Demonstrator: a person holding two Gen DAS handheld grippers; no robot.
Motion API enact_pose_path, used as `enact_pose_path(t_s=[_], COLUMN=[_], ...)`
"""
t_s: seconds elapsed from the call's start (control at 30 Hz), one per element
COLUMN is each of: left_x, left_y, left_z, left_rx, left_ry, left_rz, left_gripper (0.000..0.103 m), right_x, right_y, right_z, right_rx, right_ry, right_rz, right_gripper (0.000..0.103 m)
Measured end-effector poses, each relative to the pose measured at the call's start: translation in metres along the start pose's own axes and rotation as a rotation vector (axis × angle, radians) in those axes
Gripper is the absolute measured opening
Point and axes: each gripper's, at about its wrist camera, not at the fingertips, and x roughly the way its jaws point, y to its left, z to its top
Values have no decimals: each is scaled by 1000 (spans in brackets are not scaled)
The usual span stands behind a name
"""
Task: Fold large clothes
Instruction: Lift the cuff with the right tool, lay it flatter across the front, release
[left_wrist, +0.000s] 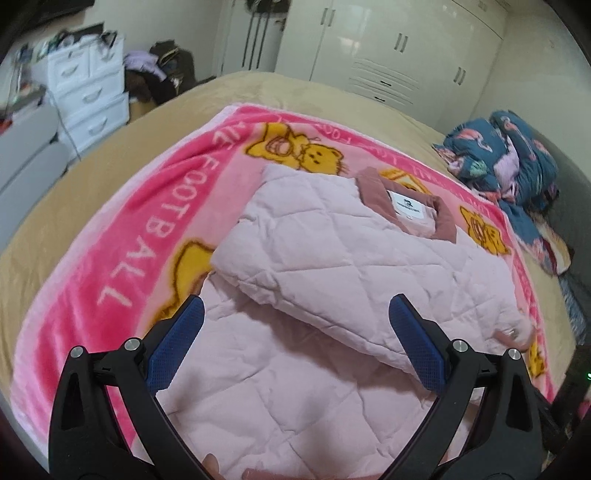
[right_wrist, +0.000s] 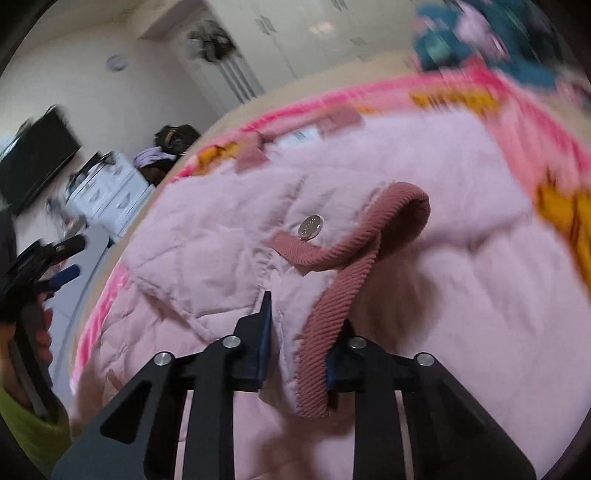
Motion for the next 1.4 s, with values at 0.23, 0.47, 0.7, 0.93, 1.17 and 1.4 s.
enact_pose_path(t_s=[0.23, 0.47, 0.7, 0.93, 1.17, 1.4], left_x=[6, 20, 45, 69, 91, 105], left_y=[13, 5, -24, -54, -69, -78], left_z=[2, 12, 23, 31, 29, 19], left_rx=[-49, -62, 14, 90, 117, 162], left_ry=[10, 8, 36, 62, 112, 148], left_rz=[-2, -29, -40, -58, -65, -43], left_gripper=[94, 94, 94, 94, 94, 94], right_x=[-45, -35, 4, 17, 20, 14], right_y=[27, 7, -40, -52, -55, -61], right_z=[77, 130, 114, 96, 89, 87], right_rx=[-189, -263, -142, -103, -76, -50], right_ry=[-157, -173, -72, -33, -19, -24], right_rz=[22, -40, -83, -102, -131, -181], right_gripper=[17, 17, 17, 18, 27, 48])
